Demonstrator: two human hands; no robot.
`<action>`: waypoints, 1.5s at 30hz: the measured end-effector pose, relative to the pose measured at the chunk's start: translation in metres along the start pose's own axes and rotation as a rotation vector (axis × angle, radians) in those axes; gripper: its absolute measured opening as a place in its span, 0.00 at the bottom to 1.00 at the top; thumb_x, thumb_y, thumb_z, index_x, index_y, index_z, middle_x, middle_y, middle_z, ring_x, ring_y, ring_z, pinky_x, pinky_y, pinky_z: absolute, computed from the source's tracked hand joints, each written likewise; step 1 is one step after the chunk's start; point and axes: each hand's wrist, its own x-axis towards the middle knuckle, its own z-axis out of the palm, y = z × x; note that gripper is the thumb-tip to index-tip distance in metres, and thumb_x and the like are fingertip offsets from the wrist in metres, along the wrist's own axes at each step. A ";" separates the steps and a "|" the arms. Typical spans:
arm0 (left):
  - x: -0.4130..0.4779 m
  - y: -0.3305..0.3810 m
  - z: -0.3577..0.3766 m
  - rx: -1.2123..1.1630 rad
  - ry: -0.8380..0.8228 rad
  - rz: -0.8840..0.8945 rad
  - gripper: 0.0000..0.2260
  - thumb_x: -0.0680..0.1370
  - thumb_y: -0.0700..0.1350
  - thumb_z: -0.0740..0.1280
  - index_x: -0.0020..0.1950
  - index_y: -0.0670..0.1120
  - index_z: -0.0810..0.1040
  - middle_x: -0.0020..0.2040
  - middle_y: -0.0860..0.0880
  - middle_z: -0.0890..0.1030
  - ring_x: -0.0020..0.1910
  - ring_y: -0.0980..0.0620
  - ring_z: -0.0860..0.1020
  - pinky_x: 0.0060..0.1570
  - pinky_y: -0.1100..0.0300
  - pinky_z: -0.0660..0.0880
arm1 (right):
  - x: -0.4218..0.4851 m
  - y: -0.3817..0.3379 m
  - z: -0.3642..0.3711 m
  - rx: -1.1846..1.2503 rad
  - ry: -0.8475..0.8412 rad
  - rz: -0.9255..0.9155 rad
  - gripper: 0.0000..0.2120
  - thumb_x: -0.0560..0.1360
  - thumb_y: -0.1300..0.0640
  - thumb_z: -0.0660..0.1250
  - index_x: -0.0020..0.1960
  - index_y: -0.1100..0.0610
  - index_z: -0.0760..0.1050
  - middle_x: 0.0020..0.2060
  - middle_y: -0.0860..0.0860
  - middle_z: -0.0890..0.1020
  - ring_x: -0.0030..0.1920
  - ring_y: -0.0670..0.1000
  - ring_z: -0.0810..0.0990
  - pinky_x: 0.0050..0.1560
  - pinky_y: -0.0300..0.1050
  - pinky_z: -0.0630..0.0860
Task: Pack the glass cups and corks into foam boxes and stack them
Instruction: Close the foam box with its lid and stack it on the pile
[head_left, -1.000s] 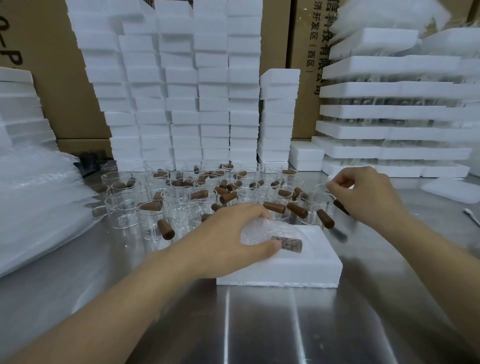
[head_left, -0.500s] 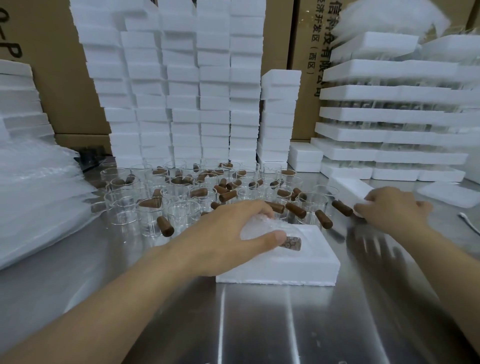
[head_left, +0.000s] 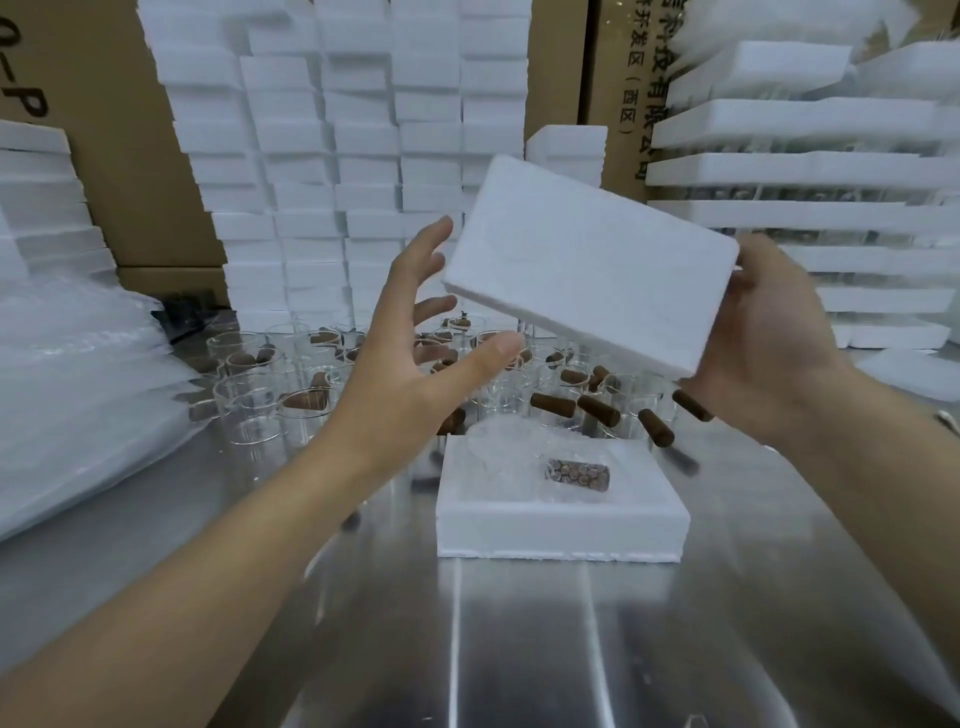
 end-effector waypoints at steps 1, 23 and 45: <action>0.000 0.001 -0.001 -0.008 -0.022 0.022 0.41 0.73 0.65 0.76 0.81 0.70 0.59 0.79 0.63 0.67 0.76 0.60 0.71 0.69 0.47 0.76 | -0.001 0.001 0.000 0.019 -0.030 0.053 0.19 0.84 0.49 0.53 0.56 0.50 0.83 0.54 0.50 0.86 0.47 0.54 0.86 0.37 0.43 0.80; 0.006 0.012 -0.029 0.243 -0.645 -0.352 0.35 0.66 0.55 0.82 0.71 0.59 0.75 0.63 0.57 0.81 0.63 0.55 0.81 0.68 0.47 0.78 | -0.003 0.012 -0.015 -0.873 -0.129 0.367 0.22 0.79 0.36 0.69 0.57 0.53 0.87 0.50 0.64 0.86 0.46 0.61 0.84 0.49 0.57 0.75; 0.008 0.004 -0.035 0.329 -0.816 -0.362 0.36 0.69 0.50 0.86 0.71 0.67 0.73 0.64 0.66 0.81 0.62 0.66 0.79 0.63 0.60 0.75 | 0.005 0.038 -0.015 -1.164 -0.168 0.260 0.36 0.66 0.17 0.65 0.52 0.47 0.86 0.54 0.61 0.85 0.59 0.72 0.82 0.53 0.64 0.75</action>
